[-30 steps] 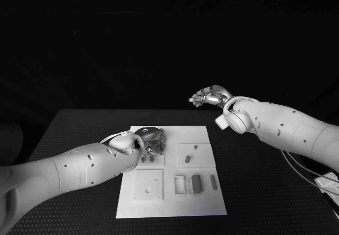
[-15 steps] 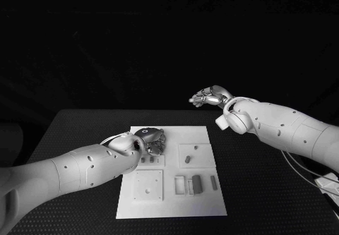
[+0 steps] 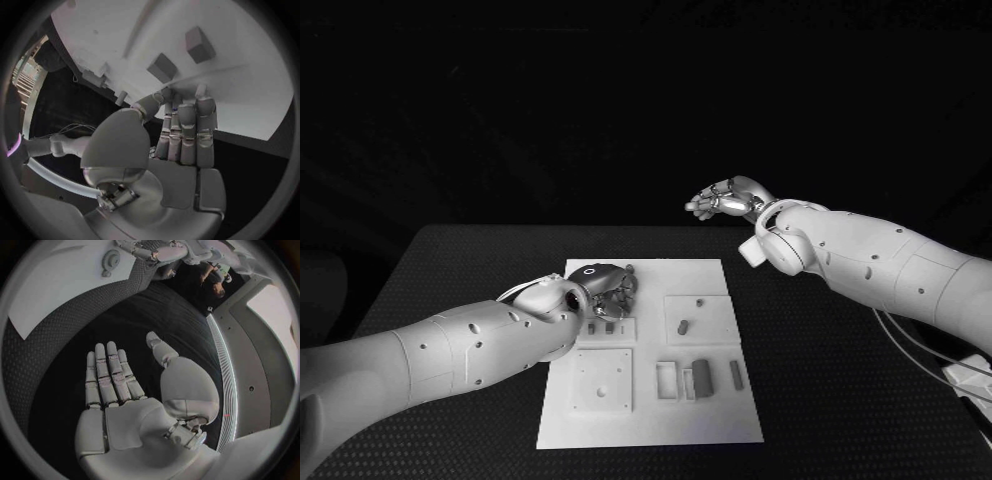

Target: Assemble the parts on the task board

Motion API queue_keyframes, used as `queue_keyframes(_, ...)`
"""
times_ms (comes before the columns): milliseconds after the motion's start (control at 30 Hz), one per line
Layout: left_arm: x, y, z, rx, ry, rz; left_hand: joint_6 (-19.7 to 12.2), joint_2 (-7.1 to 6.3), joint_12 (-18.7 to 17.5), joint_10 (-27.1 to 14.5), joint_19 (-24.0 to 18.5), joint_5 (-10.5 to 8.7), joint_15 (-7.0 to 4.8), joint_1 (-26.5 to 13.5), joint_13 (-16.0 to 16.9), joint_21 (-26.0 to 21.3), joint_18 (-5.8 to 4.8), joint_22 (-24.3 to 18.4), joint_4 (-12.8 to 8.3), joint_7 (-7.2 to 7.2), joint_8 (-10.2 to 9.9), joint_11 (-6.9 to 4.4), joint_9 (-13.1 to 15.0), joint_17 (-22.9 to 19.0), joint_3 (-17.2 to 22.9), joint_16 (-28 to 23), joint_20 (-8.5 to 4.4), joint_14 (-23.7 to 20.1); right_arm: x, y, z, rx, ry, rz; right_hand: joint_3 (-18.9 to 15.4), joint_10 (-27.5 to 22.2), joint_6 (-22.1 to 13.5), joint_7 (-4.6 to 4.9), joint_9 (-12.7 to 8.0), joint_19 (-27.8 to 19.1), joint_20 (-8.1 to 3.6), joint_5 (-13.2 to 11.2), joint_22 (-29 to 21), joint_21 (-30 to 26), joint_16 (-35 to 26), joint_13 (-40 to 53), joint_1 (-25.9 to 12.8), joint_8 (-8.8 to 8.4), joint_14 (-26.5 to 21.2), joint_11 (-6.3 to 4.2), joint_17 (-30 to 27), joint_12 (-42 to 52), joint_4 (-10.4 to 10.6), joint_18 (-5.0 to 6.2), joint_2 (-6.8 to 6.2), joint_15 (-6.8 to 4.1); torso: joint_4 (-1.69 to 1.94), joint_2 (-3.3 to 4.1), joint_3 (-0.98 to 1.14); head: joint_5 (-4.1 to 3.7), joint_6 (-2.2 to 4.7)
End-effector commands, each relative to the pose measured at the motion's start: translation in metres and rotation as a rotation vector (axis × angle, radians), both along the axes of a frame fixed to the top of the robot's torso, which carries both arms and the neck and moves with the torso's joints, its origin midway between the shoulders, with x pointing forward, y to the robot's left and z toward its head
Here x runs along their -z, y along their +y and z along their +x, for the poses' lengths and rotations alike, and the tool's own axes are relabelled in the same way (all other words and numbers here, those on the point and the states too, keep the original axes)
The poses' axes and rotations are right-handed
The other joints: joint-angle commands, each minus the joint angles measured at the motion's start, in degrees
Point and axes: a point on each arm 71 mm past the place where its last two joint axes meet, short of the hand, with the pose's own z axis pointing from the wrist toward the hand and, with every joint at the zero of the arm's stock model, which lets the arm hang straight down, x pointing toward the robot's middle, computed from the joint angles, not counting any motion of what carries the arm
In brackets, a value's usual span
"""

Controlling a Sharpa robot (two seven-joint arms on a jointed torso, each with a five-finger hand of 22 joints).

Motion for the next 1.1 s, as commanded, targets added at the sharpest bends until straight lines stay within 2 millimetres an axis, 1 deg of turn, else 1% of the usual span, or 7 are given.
queue_keyframes(33,-0.004,0.001,-0.001,-0.001,0.0,-0.05,0.45,0.45,0.12,0.56,0.51,0.19,0.01,0.01,0.12,0.2,6.79,1.23,0.09,0.14,0.32,-0.03,0.13,-0.1,0.36,0.27,-0.05,0.54,0.001,0.001,0.0,-0.013,0.006,0.006,0.12,0.17,-0.38,1.18,-0.09,-0.1,0.11,0.04,0.07,-0.38,-0.21,-0.11,-0.61,0.13,-0.03,0.11,0.1,0.36,0.34,-0.58,0.01,0.31,-0.21,-0.07,-0.02,-0.03,0.16)
queue_keyframes(100,-0.005,0.001,-0.002,-0.004,0.001,-0.061,0.45,0.45,0.11,0.57,0.54,0.19,0.0,0.01,0.13,0.22,6.79,1.23,0.09,0.13,0.32,-0.04,0.14,-0.11,0.38,0.27,-0.07,0.56,0.001,-0.001,0.0,-0.01,0.007,0.006,0.12,0.17,-0.38,1.18,-0.09,-0.1,0.11,0.04,0.08,-0.38,-0.21,-0.12,-0.62,0.14,-0.03,0.11,0.11,0.36,0.35,-0.58,0.01,0.31,-0.22,-0.07,-0.02,-0.08,0.26)
queue_keyframes(233,-0.012,0.002,0.001,-0.02,0.001,-0.111,0.44,0.45,0.08,0.57,0.55,0.21,-0.01,0.01,0.13,0.23,6.78,1.23,0.08,0.14,0.3,-0.04,0.14,-0.12,0.41,0.26,-0.08,0.57,0.001,-0.003,-0.001,-0.006,0.005,0.006,0.12,0.17,-0.39,1.18,-0.1,-0.1,0.11,0.04,0.09,-0.39,-0.22,-0.14,-0.63,0.14,-0.04,0.11,0.12,0.37,0.35,-0.58,0.01,0.31,0.04,-0.12,0.02,-0.05,0.41)
queue_keyframes(433,-0.022,0.008,0.003,-0.039,0.004,-0.158,0.42,0.46,0.03,0.57,0.59,0.22,-0.03,0.0,0.13,0.25,6.78,1.22,0.07,0.14,0.28,-0.05,0.15,-0.13,0.45,0.27,-0.11,0.6,0.001,-0.003,-0.001,-0.005,0.006,0.005,0.13,0.17,-0.39,1.18,-0.1,-0.1,0.11,0.04,0.1,-0.41,-0.23,-0.17,-0.61,0.15,-0.04,0.11,0.13,0.38,0.33,-0.58,0.0,0.31,0.09,-0.1,-0.06,-0.02,0.47)
queue_keyframes(567,-0.026,0.015,0.004,-0.061,0.034,-0.182,0.42,0.46,0.01,0.58,0.61,0.23,-0.04,-0.01,0.14,0.26,6.78,1.22,0.07,0.14,0.27,-0.06,0.16,-0.13,0.47,0.27,-0.12,0.62,0.001,-0.004,-0.001,-0.004,0.006,0.005,0.13,0.17,-0.39,1.18,-0.11,-0.1,0.11,0.04,0.11,-0.42,-0.24,-0.19,-0.61,0.15,-0.04,0.11,0.15,0.39,0.32,-0.57,-0.01,0.31,0.17,-0.12,0.02,0.13,0.52)
queue_keyframes(733,-0.027,0.027,0.006,-0.07,0.072,-0.163,0.43,0.49,-0.02,0.6,0.63,0.24,-0.05,-0.02,0.15,0.29,6.77,1.22,0.07,0.15,0.26,-0.07,0.17,-0.13,0.5,0.28,-0.13,0.64,0.001,-0.005,-0.001,-0.003,0.007,0.005,0.13,0.17,-0.39,1.18,-0.11,-0.1,0.11,0.04,0.12,-0.43,-0.25,-0.22,-0.61,0.16,-0.03,0.11,0.16,0.41,0.32,-0.57,-0.01,0.31,-0.03,-0.06,-0.07,0.25,0.45)
queue_keyframes(1100,-0.019,0.046,0.007,-0.091,0.165,-0.113,0.4,0.6,-0.07,0.62,0.64,0.23,-0.06,-0.1,0.16,0.32,6.74,1.23,0.08,0.16,0.22,-0.08,0.18,-0.14,0.49,0.29,-0.14,0.66,0.001,-0.006,-0.001,-0.002,0.007,0.005,0.13,0.18,-0.39,1.18,-0.12,-0.1,0.12,0.04,0.14,-0.45,-0.27,-0.27,-0.61,0.18,-0.03,0.11,0.19,0.43,0.31,-0.56,-0.02,0.31,-0.01,-0.04,-0.07,0.12,0.27)
